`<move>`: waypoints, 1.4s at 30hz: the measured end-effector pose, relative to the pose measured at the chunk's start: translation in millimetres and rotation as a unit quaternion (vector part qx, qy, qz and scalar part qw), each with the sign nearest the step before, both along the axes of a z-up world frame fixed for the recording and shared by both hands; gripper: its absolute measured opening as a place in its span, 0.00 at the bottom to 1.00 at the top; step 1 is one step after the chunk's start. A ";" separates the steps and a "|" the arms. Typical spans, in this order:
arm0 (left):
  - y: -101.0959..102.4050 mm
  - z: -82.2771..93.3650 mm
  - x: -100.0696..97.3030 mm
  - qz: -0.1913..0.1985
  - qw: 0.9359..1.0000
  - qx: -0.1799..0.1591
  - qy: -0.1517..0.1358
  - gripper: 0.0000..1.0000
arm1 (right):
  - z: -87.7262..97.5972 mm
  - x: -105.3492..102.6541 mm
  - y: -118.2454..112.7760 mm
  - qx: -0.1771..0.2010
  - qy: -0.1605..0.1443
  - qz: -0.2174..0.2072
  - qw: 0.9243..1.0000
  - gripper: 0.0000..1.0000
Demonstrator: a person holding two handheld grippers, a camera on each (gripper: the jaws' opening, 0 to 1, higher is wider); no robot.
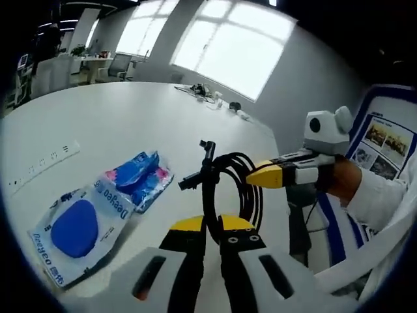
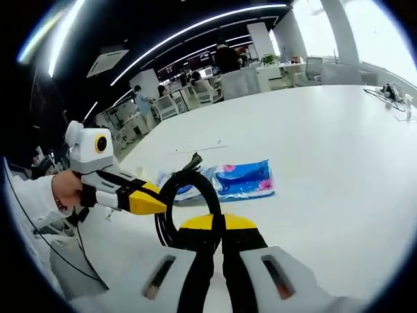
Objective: Arrange the tabletop items into an orderly group along one side of the table until the central work area is clear of visible clutter.
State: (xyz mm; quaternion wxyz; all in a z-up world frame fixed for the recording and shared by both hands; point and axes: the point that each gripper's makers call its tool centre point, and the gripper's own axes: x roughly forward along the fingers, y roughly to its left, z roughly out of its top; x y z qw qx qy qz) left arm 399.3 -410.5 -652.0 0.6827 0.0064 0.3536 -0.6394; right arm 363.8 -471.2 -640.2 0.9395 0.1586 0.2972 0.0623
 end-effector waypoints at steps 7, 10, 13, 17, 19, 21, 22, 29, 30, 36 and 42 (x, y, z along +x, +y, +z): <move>-5.6 -26.0 2.6 -0.001 1.000 0.017 0.025 0.03 | -26.8 0.7 -5.3 0.016 0.022 -0.011 1.000 0.00; -6.6 -37.0 4.1 0.002 0.999 0.029 0.038 0.03 | -38.2 1.9 -6.0 0.020 0.032 -0.013 0.999 0.00; -8.1 -46.3 4.7 0.001 0.998 0.037 0.044 0.03 | -47.1 2.8 -7.5 0.021 0.040 -0.013 0.999 0.00; -9.7 -54.1 7.0 0.006 0.997 0.041 0.058 0.03 | -57.2 5.0 -10.2 0.025 0.050 -0.014 0.998 0.00; -10.8 -61.7 8.9 0.013 0.996 0.050 0.068 0.03 | -62.0 6.8 -10.5 0.025 0.054 -0.013 0.998 0.00; -11.7 -66.7 10.2 0.018 0.996 0.057 0.066 0.03 | -67.5 8.1 -10.6 0.025 0.060 -0.013 0.998 0.00; -11.9 -68.9 10.4 0.018 0.996 0.059 0.067 0.03 | -68.6 8.4 -10.7 0.025 0.061 -0.013 0.998 0.00; -13.2 -81.5 17.3 0.037 0.993 0.070 0.082 0.03 | -85.3 11.5 -14.8 0.035 0.077 -0.016 0.996 0.00; -13.5 -83.6 17.8 0.039 0.993 0.071 0.085 0.03 | -87.9 12.1 -16.0 0.037 0.080 -0.017 0.996 0.00; -12.6 -91.8 19.9 0.055 0.990 0.083 0.098 0.03 | -98.2 15.1 -17.7 0.039 0.094 -0.015 0.995 0.00; -12.8 -99.2 20.4 0.073 0.985 0.098 0.123 0.03 | -109.0 16.0 -20.6 0.045 0.110 -0.020 0.993 0.00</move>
